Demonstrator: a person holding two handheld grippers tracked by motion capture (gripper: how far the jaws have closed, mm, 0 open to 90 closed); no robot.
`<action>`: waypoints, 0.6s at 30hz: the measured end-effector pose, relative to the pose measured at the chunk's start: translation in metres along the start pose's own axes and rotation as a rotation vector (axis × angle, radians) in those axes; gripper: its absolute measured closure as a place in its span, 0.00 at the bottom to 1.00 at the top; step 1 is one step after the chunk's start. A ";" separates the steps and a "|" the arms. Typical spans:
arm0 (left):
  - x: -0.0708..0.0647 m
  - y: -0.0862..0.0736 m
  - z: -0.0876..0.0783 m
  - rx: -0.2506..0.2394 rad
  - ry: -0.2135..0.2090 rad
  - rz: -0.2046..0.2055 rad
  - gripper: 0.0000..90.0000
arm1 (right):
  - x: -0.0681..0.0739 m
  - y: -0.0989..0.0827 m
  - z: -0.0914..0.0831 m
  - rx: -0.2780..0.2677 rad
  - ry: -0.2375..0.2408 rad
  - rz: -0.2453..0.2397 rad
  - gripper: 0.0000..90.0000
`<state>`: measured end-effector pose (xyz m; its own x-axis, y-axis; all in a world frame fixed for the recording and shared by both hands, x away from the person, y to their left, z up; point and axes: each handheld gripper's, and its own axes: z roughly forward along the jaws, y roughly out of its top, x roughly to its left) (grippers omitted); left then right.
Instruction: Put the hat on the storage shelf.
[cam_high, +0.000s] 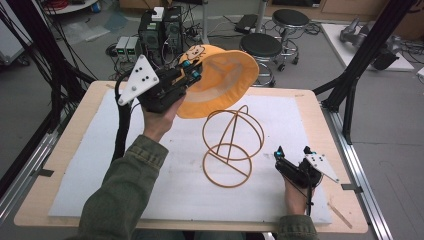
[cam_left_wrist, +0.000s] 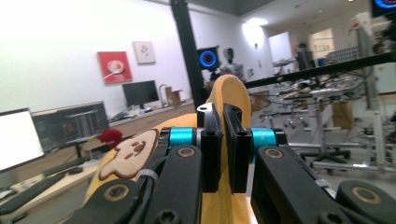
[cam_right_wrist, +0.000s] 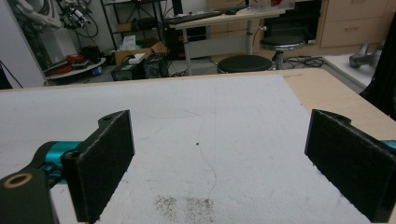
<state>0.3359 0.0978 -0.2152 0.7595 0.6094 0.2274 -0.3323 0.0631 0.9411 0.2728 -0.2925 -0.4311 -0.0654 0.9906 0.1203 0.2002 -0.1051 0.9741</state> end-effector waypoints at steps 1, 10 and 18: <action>-0.007 0.001 0.000 -0.006 -0.024 0.009 0.96 | 0.000 0.000 0.000 -0.004 -0.001 -0.003 0.08; -0.031 0.004 0.003 -0.008 -0.093 0.049 0.96 | 0.000 0.001 -0.001 -0.010 -0.008 0.003 0.08; -0.044 0.005 0.004 -0.006 -0.129 0.082 0.96 | 0.000 0.001 -0.001 -0.010 -0.010 0.000 0.08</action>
<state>0.3026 0.0680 -0.2200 0.7952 0.5059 0.3343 -0.3996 0.0225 0.9164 0.2722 -0.2929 -0.4304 -0.0557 0.9914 0.1185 0.1900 -0.1060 0.9761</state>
